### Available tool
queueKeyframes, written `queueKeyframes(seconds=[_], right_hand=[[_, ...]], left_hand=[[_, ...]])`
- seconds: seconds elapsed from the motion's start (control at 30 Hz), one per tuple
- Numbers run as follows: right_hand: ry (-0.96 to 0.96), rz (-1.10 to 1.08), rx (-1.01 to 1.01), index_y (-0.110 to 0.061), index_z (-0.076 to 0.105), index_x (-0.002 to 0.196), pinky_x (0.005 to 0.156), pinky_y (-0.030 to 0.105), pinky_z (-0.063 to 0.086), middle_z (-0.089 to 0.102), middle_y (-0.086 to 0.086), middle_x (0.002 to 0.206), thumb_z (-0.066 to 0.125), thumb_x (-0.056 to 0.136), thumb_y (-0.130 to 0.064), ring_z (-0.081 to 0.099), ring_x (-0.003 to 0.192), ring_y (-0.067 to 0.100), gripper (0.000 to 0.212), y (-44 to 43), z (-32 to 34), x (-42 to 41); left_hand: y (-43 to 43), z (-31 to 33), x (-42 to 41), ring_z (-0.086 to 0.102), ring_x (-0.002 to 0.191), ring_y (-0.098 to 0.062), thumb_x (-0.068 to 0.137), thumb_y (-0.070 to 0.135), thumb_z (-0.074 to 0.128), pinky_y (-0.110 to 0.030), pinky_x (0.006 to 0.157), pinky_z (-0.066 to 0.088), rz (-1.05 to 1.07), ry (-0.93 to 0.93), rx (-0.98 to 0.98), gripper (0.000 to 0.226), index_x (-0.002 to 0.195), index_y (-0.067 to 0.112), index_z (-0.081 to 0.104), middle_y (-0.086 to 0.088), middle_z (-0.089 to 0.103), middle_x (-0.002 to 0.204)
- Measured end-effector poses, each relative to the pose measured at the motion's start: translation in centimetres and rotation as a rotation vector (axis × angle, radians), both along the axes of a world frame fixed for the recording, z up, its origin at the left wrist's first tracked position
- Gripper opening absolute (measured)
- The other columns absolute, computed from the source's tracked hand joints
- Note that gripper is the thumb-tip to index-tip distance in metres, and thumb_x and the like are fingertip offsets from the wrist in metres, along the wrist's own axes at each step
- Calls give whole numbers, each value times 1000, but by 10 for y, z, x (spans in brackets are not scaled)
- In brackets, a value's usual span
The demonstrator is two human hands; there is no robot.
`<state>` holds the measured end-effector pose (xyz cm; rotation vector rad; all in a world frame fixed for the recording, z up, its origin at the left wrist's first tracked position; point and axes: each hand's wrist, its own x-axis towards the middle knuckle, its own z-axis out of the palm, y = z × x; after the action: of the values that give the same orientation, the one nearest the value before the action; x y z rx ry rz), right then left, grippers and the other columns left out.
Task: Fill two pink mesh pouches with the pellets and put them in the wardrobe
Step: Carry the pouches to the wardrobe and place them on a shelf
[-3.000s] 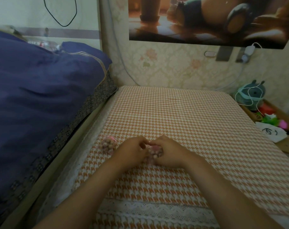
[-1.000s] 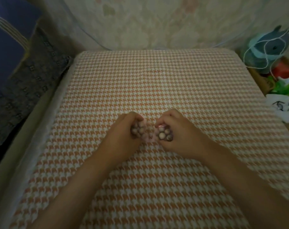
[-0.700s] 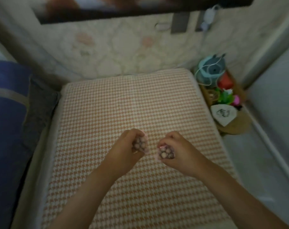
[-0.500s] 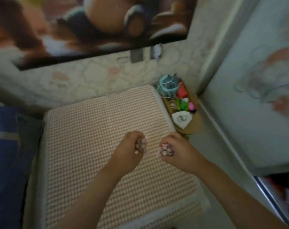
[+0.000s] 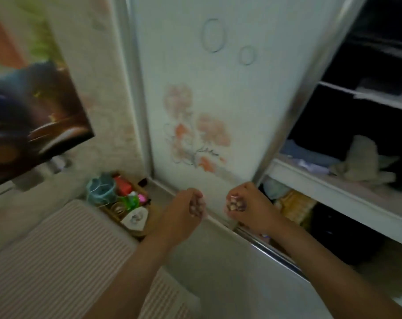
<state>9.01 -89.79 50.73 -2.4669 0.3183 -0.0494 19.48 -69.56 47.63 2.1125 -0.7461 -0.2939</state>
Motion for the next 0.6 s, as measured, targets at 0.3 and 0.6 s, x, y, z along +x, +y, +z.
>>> queueKeyframes(seconds=[0.3, 0.6], right_hand=[[-22, -325, -19, -15, 67, 112, 81, -5, 32, 47, 6, 113, 82, 78, -12, 53, 102, 18, 37, -247, 5, -140], [-3, -488, -148, 0, 55, 87, 77, 27, 53, 48, 0, 83, 71, 84, 6, 55, 68, 5, 17, -462, -22, -275]], left_hand=[[-279, 24, -89, 60, 101, -14, 84, 15, 68, -29, 88, 51, -372, -17, 6, 36, 118, 24, 59, 4, 61, 114], [-526, 9, -188, 62, 65, 2, 82, -3, 64, -18, 73, 52, -632, 183, 33, 22, 103, -1, 58, -9, 56, 82]])
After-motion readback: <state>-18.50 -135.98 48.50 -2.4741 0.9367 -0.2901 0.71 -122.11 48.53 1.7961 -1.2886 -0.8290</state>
